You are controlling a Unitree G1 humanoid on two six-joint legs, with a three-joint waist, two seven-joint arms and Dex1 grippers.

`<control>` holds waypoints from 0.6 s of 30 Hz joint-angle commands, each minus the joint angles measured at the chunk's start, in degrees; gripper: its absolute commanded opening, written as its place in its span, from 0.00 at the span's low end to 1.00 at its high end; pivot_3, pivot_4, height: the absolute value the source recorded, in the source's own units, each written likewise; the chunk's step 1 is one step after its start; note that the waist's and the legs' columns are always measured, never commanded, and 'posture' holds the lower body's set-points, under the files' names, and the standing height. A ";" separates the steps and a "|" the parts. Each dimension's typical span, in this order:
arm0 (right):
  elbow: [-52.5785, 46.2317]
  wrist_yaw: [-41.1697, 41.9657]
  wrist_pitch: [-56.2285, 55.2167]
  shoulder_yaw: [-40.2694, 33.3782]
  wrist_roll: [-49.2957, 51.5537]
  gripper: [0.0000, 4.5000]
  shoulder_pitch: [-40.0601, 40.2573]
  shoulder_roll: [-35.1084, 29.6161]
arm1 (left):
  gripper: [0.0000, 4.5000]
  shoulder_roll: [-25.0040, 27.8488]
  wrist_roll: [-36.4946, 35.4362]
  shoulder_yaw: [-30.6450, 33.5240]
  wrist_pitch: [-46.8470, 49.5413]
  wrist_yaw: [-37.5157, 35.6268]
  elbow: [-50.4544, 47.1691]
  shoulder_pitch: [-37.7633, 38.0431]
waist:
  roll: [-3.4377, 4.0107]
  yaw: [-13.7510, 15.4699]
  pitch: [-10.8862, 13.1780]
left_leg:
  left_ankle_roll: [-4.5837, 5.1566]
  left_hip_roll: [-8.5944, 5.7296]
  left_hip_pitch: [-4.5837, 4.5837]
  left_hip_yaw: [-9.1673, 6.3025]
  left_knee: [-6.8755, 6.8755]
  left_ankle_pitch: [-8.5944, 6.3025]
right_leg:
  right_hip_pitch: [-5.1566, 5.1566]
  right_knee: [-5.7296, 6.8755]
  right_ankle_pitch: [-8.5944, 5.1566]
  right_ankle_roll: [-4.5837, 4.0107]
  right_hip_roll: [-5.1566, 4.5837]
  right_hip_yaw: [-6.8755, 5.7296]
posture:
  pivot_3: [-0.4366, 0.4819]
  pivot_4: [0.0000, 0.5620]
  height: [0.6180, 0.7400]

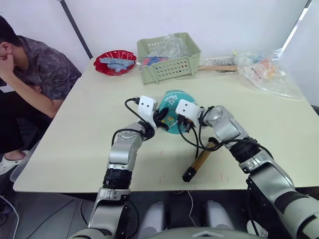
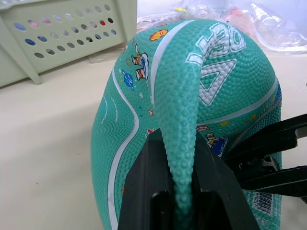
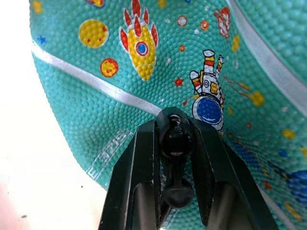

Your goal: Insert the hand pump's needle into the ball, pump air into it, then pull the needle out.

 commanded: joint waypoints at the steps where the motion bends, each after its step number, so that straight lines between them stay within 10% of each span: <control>1: -3.99 2.74 5.04 0.21 1.28 0.08 1.88 -1.61 | 0.00 -0.14 -0.18 -2.25 1.39 -0.69 2.47 1.02 | 0.02 0.29 0.17 | 0.01 -0.08 -0.11 -0.10 0.00 0.01 | -0.05 -0.01 0.05 -0.10 -0.07 -0.08 | 0.48 0.27 1.00; 9: -15.65 6.03 10.99 -0.79 3.80 0.88 4.70 -7.31 | 0.00 0.18 -0.33 -2.83 0.89 -0.89 3.33 0.65 | 0.07 1.36 0.66 | 0.02 -0.59 -0.72 -0.84 0.01 0.02 | -0.28 -0.09 -0.10 -0.13 -0.50 -0.85 | 0.48 0.27 1.00; 18: -28.08 6.76 12.19 -9.73 12.61 0.88 9.16 -12.02 | 0.00 0.33 -0.65 -3.08 0.33 -0.89 3.98 0.30 | 0.01 2.08 1.20 | 0.01 -0.80 -1.24 -1.30 0.13 0.05 | -0.52 -0.07 -0.15 -0.07 -0.58 -1.20 | 0.48 0.27 1.00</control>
